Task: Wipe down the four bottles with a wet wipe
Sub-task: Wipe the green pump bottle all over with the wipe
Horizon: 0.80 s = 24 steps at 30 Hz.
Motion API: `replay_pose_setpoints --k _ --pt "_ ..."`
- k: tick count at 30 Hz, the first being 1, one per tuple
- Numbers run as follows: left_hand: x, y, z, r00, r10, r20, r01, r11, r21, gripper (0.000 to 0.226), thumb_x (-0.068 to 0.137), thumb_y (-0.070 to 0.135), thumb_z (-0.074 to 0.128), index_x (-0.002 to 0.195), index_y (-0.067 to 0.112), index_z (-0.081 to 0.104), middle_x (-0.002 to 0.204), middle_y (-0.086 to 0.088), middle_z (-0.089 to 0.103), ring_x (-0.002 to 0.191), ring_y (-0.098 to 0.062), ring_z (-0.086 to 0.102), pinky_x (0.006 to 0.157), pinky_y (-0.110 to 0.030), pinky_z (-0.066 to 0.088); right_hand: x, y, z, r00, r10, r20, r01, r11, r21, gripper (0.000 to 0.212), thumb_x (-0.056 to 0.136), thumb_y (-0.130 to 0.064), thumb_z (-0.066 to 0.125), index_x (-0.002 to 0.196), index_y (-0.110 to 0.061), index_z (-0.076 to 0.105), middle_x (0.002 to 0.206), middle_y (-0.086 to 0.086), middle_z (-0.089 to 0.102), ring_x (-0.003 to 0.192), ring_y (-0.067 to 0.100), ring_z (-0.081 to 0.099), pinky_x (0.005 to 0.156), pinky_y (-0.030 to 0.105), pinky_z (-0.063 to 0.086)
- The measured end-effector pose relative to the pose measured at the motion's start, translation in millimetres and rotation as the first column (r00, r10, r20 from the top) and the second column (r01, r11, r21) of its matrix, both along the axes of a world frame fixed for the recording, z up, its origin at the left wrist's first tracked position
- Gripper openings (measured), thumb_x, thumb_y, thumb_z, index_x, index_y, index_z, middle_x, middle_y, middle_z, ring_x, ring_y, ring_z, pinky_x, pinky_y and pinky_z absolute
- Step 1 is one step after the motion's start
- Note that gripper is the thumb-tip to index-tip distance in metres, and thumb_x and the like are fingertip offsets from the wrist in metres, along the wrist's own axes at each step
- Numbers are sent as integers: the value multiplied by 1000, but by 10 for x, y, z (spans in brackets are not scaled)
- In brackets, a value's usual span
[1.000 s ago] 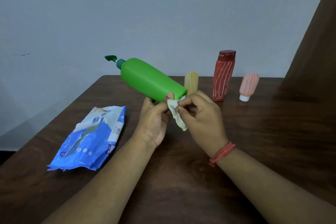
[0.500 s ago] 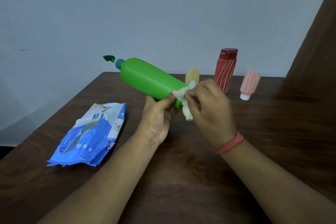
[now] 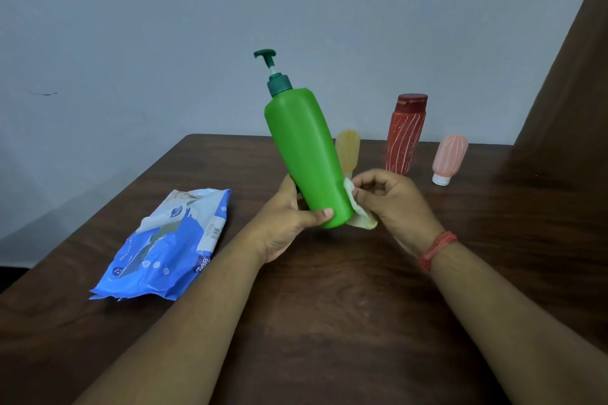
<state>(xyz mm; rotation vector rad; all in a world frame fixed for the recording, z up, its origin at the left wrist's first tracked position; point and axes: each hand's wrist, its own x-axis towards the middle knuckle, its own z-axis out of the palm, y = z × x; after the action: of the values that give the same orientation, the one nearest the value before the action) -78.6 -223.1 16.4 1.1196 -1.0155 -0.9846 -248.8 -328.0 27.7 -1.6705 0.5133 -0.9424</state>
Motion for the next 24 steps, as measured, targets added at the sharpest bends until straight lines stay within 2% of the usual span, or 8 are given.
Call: replay_pose_setpoints --k 4,6,8,10,14,16,20,24 --pt "52 5 -22 993 -45 105 38 997 63 83 76 -4 76 144 25 38 140 -1 55 129 -16 55 107 -36 49 -38 -33 -22 997 68 -45 -67 997 30 11 88 4 69 92 -6 69 88 10 75 82 19 70 76 31 59" --pt "74 -2 -30 975 -41 217 23 996 85 79 74 3 80 136 37 43 145 -1 46 131 -15 52 110 -36 47 -43 -53 -44 994 72 -86 -71 997 10 14 86 7 70 88 -7 69 87 8 74 82 18 69 80 33 57" --pt "72 10 -7 957 -26 288 -6 994 108 75 73 5 81 124 47 46 141 2 41 130 -16 50 112 -39 45 -43 -65 -61 991 76 -113 -76 997 2 16 85 7 71 86 -9 68 85 6 72 82 17 67 83 35 55" --pt "62 10 10 945 20 326 -54 994 97 83 69 7 81 134 42 44 132 3 38 127 -17 51 111 -40 46 -40 -65 -67 990 80 -115 -80 997 2 16 85 6 72 85 -10 68 84 4 72 83 17 67 84 36 55" --pt "32 1 72 920 143 364 -154 988 1 113 75 -7 77 158 36 14 130 1 33 121 -10 52 95 -17 50 -14 -28 -55 994 76 -81 -77 997 -9 16 85 5 72 86 -10 68 84 5 72 84 17 68 86 37 55" --pt "13 10 110 910 220 351 -203 976 -83 116 76 4 79 159 38 5 134 3 31 121 -3 51 94 -13 48 1 10 -41 994 83 -66 -84 996 -16 16 85 5 72 86 -11 69 84 5 73 84 17 69 85 37 55" --pt "-92 52 184 827 414 381 -338 907 -253 89 70 52 80 139 36 27 140 4 37 125 -3 50 101 -27 49 54 121 5 990 134 -33 -136 988 -69 25 85 4 73 81 -21 71 86 6 72 85 20 67 84 41 55" --pt "-90 73 249 812 472 343 -388 876 -285 72 66 61 84 121 33 46 130 2 40 113 -3 56 93 -21 52 102 222 22 979 195 -57 -201 972 -118 24 85 -1 74 80 -24 72 87 2 72 86 19 67 85 38 55"
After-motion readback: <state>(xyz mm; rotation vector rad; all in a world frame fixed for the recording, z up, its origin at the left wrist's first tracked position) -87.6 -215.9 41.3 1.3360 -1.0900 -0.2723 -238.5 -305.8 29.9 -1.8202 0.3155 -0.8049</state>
